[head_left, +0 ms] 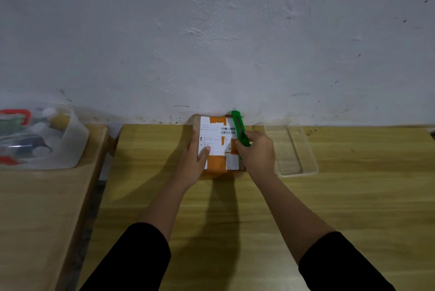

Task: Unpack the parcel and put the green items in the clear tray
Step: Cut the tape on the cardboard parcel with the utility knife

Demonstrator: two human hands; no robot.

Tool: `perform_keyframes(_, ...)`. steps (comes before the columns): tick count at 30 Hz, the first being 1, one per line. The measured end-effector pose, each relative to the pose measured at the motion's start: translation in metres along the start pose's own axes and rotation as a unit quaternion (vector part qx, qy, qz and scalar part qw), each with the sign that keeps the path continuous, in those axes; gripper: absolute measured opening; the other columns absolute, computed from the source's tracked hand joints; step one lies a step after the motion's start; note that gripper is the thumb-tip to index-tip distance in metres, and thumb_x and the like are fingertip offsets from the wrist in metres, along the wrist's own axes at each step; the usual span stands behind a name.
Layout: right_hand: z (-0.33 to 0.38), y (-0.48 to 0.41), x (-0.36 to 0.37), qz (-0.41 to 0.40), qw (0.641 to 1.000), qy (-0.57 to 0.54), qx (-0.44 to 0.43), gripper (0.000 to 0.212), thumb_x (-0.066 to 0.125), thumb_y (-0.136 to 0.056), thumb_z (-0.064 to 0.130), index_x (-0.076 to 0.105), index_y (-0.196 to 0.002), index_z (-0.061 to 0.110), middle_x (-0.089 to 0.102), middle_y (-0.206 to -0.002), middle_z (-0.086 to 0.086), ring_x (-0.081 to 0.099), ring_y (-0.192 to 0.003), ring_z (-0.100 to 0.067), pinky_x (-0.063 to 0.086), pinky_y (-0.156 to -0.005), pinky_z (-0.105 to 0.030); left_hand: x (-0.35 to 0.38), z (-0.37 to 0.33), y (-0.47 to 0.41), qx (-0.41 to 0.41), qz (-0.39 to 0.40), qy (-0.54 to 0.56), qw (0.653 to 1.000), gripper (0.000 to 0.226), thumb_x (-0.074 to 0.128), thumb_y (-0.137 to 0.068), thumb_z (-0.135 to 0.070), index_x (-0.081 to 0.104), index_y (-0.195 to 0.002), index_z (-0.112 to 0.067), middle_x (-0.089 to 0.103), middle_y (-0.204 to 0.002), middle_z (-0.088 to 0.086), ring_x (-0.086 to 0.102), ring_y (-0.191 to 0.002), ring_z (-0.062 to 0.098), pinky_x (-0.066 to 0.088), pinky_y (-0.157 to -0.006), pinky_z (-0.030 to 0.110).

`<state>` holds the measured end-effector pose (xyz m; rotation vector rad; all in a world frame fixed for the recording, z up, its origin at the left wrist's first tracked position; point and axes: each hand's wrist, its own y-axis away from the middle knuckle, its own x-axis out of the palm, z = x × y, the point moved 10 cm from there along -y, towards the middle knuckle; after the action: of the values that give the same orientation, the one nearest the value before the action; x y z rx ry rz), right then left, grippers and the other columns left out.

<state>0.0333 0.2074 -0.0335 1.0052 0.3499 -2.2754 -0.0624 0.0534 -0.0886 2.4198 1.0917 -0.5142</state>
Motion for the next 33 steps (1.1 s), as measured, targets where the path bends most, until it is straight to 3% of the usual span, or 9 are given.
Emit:
perform_keyframes(7, 0.009, 0.004, 0.018, 0.053, 0.998, 0.045, 0.003, 0.037, 0.07, -0.08, 0.029, 0.066, -0.109, 0.006, 0.065, -0.105, -0.012, 0.063, -0.084, -0.02, 0.05, -0.062, -0.021, 0.002, 0.0, 0.0, -0.005, 0.005, -0.001, 1.0, 0.065, 0.037, -0.098, -0.027, -0.005, -0.148, -0.03, 0.028, -0.153, 0.002, 0.032, -0.138, 0.023, 0.038, -0.104, 0.038)
perform_keyframes(12, 0.004, 0.007, 0.007, 0.005, 0.999, -0.037, 0.001, 0.03, 0.061, -0.088, 0.024, 0.065, -0.112, 0.006, 0.064, -0.109, -0.013, 0.061, -0.094, -0.02, 0.044, -0.065, -0.013, 0.002, 0.005, -0.003, -0.01, 0.011, 0.029, 0.999, 0.064, 0.038, -0.098, -0.028, -0.003, -0.147, -0.033, 0.031, -0.152, 0.001, 0.038, -0.134, 0.023, 0.043, -0.096, 0.035)
perform_keyframes(15, -0.016, 0.002, 0.0, -0.027, 0.993, -0.099, 0.049, 0.031, 0.05, -0.093, 0.018, 0.06, -0.12, 0.005, 0.06, -0.124, -0.015, 0.057, -0.109, -0.024, 0.046, -0.084, -0.023, 0.003, 0.009, -0.005, -0.023, 0.009, 0.079, 0.997, 0.061, 0.038, -0.098, -0.029, 0.001, -0.147, -0.035, 0.032, -0.151, 0.001, 0.043, -0.13, 0.022, 0.05, -0.083, 0.027)
perform_keyframes(18, -0.031, -0.002, 0.023, 0.057, 0.98, -0.164, 0.098, 0.036, 0.045, -0.096, 0.016, 0.052, -0.13, 0.011, 0.054, -0.135, -0.008, 0.052, -0.119, -0.021, 0.044, -0.09, -0.025, 0.004, 0.013, -0.007, -0.044, 0.004, 0.15, 0.988, 0.062, 0.034, -0.099, -0.029, -0.005, -0.146, -0.035, 0.029, -0.152, 0.004, 0.051, -0.122, 0.023, 0.052, -0.058, 0.012)
perform_keyframes(20, -0.037, 0.0, 0.035, 0.087, 0.965, -0.217, 0.12, 0.036, 0.044, -0.097, 0.017, 0.051, -0.132, 0.016, 0.051, -0.139, -0.006, 0.051, -0.121, -0.02, 0.049, -0.094, -0.031, 0.007, 0.014, -0.006, -0.058, 0.006, 0.171, 0.984, 0.062, 0.032, -0.099, -0.026, -0.009, -0.146, -0.033, 0.027, -0.153, 0.006, 0.051, -0.121, 0.024, 0.051, -0.052, 0.009)
perform_keyframes(23, -0.041, 0.009, 0.037, 0.089, 0.957, -0.246, 0.128, 0.037, 0.044, -0.097, 0.018, 0.048, -0.133, 0.016, 0.048, -0.141, -0.006, 0.05, -0.124, -0.022, 0.049, -0.098, -0.039, 0.008, 0.012, 0.003, -0.056, 0.007, 0.179, 0.982, 0.063, 0.032, -0.1, -0.023, -0.011, -0.146, -0.032, 0.025, -0.154, 0.004, 0.049, -0.121, 0.02, 0.052, -0.054, 0.009)
perform_keyframes(29, -0.048, 0.056, 0.021, 0.115, 0.954, -0.252, 0.113, 0.037, 0.044, -0.096, 0.013, 0.047, -0.133, 0.011, 0.049, -0.141, -0.006, 0.048, -0.127, -0.022, 0.048, -0.099, -0.035, 0.018, 0.013, 0.056, -0.053, 0.02, 0.168, 0.984, 0.065, 0.032, -0.1, -0.023, -0.013, -0.145, -0.032, 0.024, -0.154, 0.003, 0.05, -0.118, 0.017, 0.05, -0.068, 0.016)
perform_keyframes(31, -0.054, 0.084, 0.012, 0.118, 0.957, -0.244, 0.104, 0.036, 0.045, -0.096, 0.011, 0.048, -0.132, 0.01, 0.05, -0.14, -0.008, 0.049, -0.125, -0.019, 0.047, -0.097, -0.026, 0.026, 0.015, 0.087, -0.057, 0.02, 0.166, 0.984, 0.065, 0.032, -0.1, -0.024, -0.014, -0.145, -0.033, 0.026, -0.152, 0.002, 0.049, -0.117, 0.016, 0.05, -0.07, 0.017)
perform_keyframes(33, -0.06, 0.117, -0.003, 0.116, 0.96, -0.236, 0.095, 0.036, 0.044, -0.096, 0.009, 0.049, -0.132, 0.007, 0.051, -0.138, -0.008, 0.05, -0.118, -0.013, 0.042, -0.084, -0.007, 0.035, 0.019, 0.122, -0.062, 0.013, 0.164, 0.984, 0.065, 0.032, -0.099, -0.025, -0.013, -0.145, -0.033, 0.025, -0.153, 0.002, 0.046, -0.124, 0.02, 0.052, -0.082, 0.027)
